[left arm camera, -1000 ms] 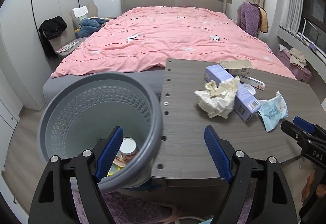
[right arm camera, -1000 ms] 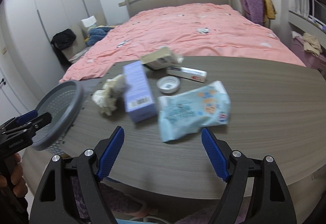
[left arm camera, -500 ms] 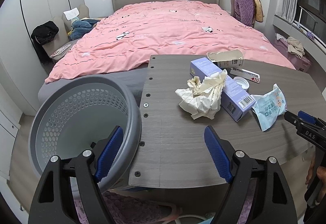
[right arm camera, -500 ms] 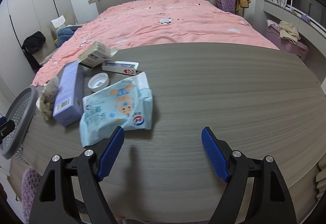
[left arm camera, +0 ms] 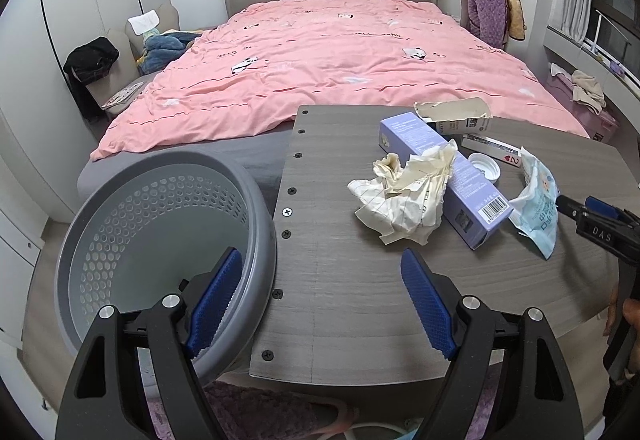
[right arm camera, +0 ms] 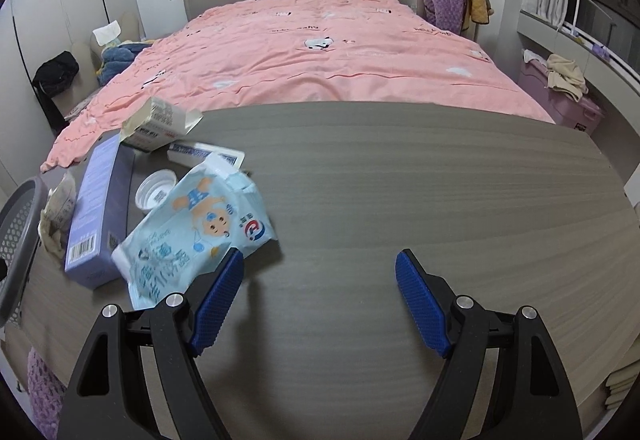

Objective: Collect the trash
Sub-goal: 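Move the right gripper to the blue wipe pack while the left approaches the crumpled tissue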

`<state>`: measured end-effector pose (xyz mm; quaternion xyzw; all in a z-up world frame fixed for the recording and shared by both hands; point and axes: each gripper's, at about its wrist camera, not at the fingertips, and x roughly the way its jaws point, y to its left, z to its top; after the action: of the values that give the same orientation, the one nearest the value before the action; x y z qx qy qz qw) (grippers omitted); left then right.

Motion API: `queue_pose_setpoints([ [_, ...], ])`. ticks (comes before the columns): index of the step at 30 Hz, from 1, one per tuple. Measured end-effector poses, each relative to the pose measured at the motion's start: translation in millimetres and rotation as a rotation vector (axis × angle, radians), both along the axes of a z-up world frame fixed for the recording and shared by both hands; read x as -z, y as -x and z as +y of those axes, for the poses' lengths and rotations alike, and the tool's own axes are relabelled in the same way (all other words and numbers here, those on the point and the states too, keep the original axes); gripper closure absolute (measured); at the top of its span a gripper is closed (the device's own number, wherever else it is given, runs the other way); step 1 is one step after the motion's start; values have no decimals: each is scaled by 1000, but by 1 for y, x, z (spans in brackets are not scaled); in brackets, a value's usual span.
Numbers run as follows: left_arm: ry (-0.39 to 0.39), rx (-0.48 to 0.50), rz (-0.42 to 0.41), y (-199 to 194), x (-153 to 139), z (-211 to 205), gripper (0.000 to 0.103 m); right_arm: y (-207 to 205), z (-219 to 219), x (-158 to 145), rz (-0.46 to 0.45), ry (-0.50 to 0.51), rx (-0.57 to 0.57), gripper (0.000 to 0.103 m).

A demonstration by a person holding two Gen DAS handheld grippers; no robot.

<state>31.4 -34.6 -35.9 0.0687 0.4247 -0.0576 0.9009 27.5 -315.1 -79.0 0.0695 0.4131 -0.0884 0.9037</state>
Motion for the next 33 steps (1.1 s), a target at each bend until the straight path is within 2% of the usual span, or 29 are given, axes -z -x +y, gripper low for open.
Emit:
queue_pose_setpoints([
  [7, 12, -5, 8, -7, 3, 2, 25, 7, 3, -13, -6, -49, 12, 26],
  [12, 25, 9, 12, -12, 6, 1, 25, 11, 27, -25, -22, -120, -28, 26],
  [14, 30, 16, 13, -13, 8, 0, 25, 6, 40, -28, -30, -121, -42, 22],
  [17, 36, 21, 11, -13, 9, 2, 25, -7, 59, -29, -19, -90, -52, 21],
  [23, 54, 0, -4, -13, 8, 13, 25, -27, 82, -23, 25, 41, -34, 19],
  [33, 80, 4, 2, -11, 9, 17, 25, -4, 59, -15, 64, 86, 13, 19],
])
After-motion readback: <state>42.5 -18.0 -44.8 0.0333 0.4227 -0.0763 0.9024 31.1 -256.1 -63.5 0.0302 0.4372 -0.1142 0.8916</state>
